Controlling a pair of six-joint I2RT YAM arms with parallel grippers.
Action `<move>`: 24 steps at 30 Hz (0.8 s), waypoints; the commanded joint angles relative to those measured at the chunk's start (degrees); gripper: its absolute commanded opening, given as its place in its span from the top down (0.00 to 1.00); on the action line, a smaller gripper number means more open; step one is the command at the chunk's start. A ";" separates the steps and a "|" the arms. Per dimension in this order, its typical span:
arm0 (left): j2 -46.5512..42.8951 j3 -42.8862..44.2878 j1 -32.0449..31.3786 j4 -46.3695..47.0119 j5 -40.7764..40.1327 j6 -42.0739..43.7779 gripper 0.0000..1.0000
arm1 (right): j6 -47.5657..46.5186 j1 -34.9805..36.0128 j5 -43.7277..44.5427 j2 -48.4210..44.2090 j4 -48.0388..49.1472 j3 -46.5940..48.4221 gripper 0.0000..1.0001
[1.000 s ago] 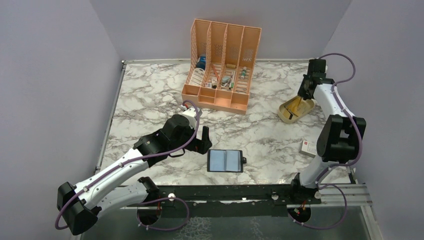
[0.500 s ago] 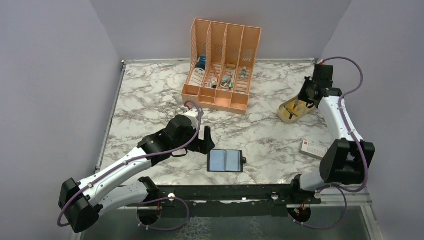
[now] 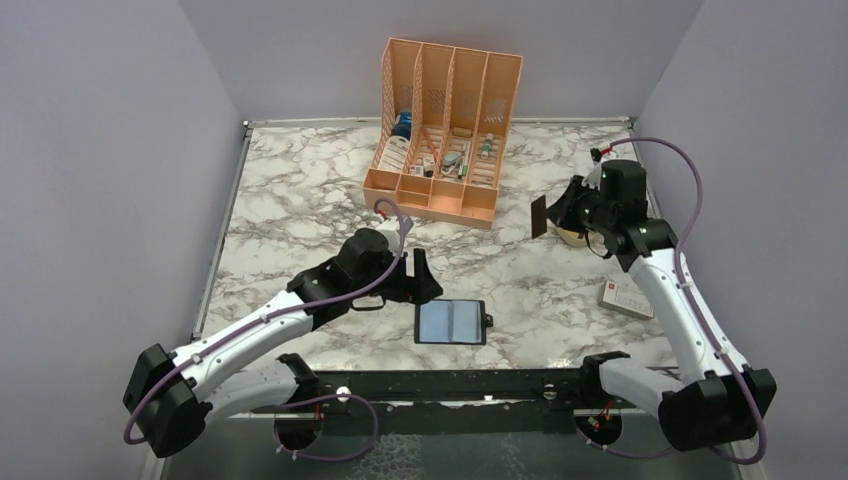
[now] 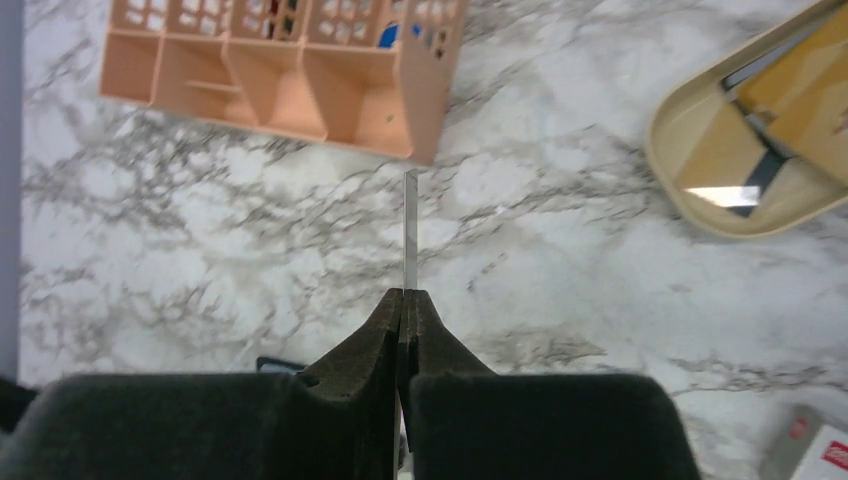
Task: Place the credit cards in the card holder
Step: Pick up the credit card from the storage box, then insert the credit card into the card holder.
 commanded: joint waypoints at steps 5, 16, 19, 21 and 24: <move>2.41 -4.01 4.48 2.90 3.53 -2.23 0.30 | 9.55 8.16 -8.78 -7.85 3.63 -8.36 0.99; 7.95 -10.48 5.70 7.57 6.12 -3.10 0.78 | 22.50 31.69 -3.50 -5.85 14.44 -16.83 0.99; 8.75 -11.92 5.85 9.08 6.28 -3.12 0.90 | 25.41 36.87 -1.18 -3.91 17.72 -18.41 0.99; 9.47 -12.93 5.85 10.87 7.16 -3.12 0.94 | 26.87 38.76 -0.83 -2.32 20.67 -19.93 0.99; 11.25 -13.37 5.98 13.10 9.26 -2.85 1.00 | 28.25 40.88 0.34 0.28 22.05 -20.80 0.99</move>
